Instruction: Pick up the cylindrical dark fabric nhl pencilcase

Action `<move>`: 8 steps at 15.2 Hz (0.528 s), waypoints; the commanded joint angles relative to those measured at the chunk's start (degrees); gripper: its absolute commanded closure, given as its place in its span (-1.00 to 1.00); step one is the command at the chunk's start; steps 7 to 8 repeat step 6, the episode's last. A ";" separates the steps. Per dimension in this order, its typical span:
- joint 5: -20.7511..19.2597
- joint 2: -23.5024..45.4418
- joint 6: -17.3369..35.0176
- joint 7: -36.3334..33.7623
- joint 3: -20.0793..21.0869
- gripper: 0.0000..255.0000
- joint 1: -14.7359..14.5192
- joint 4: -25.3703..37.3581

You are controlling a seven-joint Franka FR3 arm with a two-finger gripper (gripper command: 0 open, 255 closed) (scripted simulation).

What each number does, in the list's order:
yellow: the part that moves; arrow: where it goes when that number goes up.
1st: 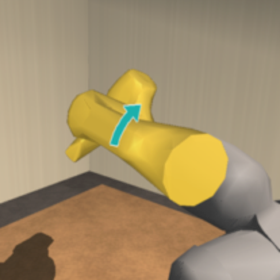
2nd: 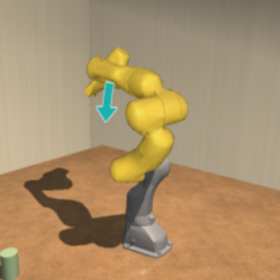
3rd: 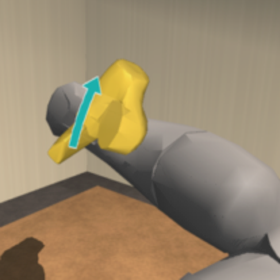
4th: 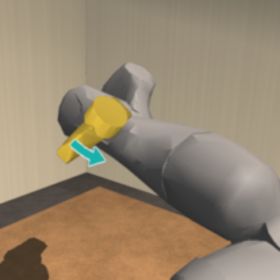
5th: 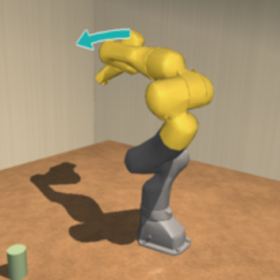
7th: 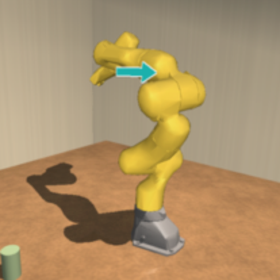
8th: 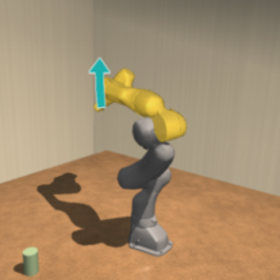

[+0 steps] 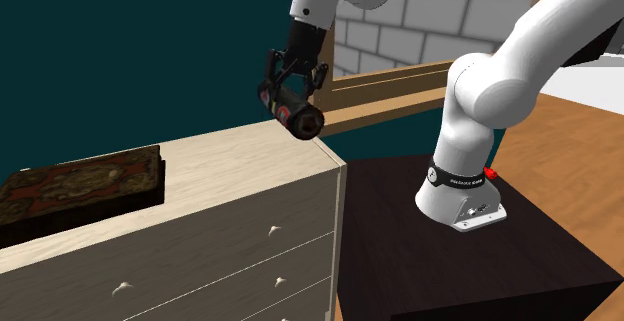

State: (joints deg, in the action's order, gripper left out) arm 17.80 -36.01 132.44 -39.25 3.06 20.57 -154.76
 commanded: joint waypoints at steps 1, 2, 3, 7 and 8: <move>-0.42 -0.86 -1.87 -0.42 -0.06 1.00 0.24 1.09; -0.60 -1.15 -2.73 -0.63 -0.07 1.00 0.33 1.68; -0.78 -1.42 -3.59 -0.84 -0.08 1.00 0.42 2.27; -0.97 -1.72 -4.57 -1.08 -0.10 1.00 0.51 2.97; -0.97 -1.72 -4.57 -1.08 -0.10 1.00 0.51 2.97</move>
